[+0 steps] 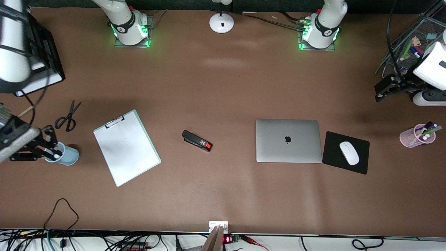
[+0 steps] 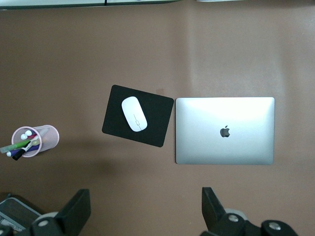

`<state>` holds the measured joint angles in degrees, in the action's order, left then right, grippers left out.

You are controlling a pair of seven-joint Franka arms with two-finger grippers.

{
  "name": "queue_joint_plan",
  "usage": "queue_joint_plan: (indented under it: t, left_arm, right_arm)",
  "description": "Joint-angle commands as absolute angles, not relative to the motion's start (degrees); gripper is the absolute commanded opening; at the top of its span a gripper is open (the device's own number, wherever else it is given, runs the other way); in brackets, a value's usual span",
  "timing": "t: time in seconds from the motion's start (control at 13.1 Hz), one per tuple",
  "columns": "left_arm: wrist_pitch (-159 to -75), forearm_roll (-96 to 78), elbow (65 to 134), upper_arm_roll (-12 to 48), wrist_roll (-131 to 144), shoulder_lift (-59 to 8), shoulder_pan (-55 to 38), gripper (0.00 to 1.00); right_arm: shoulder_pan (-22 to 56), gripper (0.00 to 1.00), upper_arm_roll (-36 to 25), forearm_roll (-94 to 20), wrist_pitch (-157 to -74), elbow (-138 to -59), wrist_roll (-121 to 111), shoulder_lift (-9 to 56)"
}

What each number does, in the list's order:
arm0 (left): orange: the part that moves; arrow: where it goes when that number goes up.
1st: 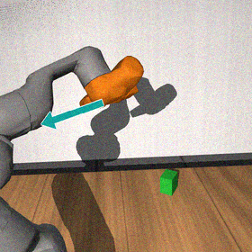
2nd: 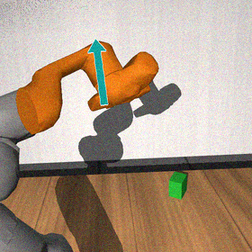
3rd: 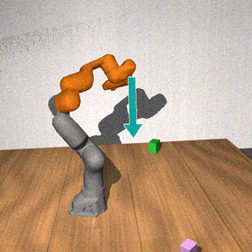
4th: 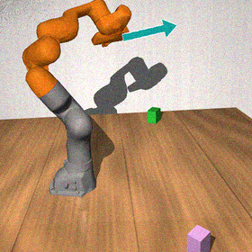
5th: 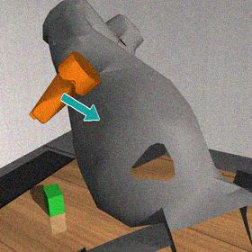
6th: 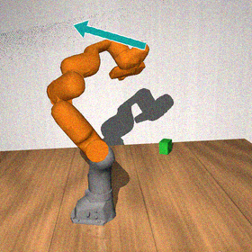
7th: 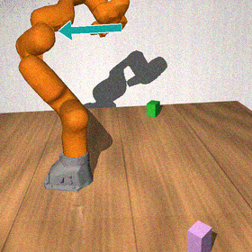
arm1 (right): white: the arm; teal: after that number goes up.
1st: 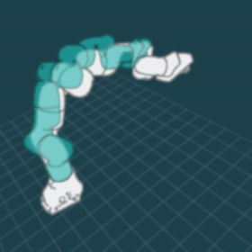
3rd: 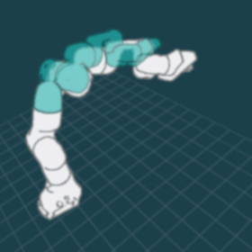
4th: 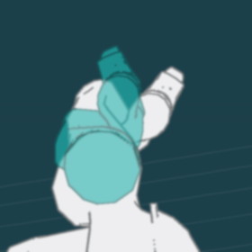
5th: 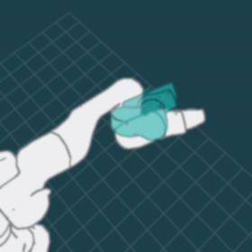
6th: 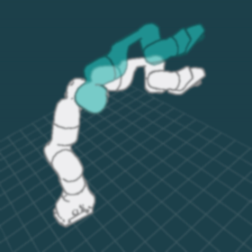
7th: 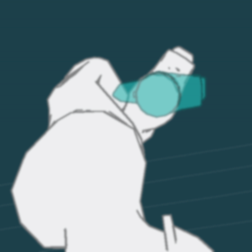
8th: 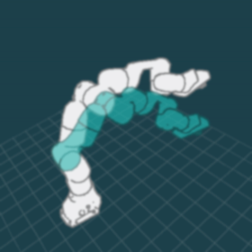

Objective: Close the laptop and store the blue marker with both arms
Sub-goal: 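Carry the blue marker with the right gripper toward the mesh cup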

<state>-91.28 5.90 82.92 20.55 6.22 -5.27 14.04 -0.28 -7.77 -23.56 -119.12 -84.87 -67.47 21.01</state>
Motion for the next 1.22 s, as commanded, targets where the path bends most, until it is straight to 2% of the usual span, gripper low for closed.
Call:
queue_joint_plan:
  t: [0.0, 0.23, 0.53, 1.14]
  left_arm:
    - [-91.23, 4.83, 85.51, 21.18, 4.83, -2.64, 15.21, 1.0]
    - [-91.14, 3.78, 85.78, 21.18, 4.83, -1.85, 15.21, 1.0]
    - [-91.14, 3.78, 85.78, 21.18, 4.83, -1.76, 15.21, 1.0]
    - [-90.97, 3.69, 85.52, 21.18, 4.83, -1.67, 15.21, 1.0]
  right_arm:
    - [-3.77, 0.0, -7.12, -29.86, -116.99, -86.13, -79.5, 20.04]
    - [-7.72, 0.0, -7.21, -38.3, -111.9, -86.13, -92.17, 20.83]
    - [-10.37, 0.0, -7.21, -39.64, -107.15, -86.04, -97.03, 21.53]
    - [-12.83, 0.0, -7.21, -44.81, -106.35, -86.04, -104.49, 26.19]
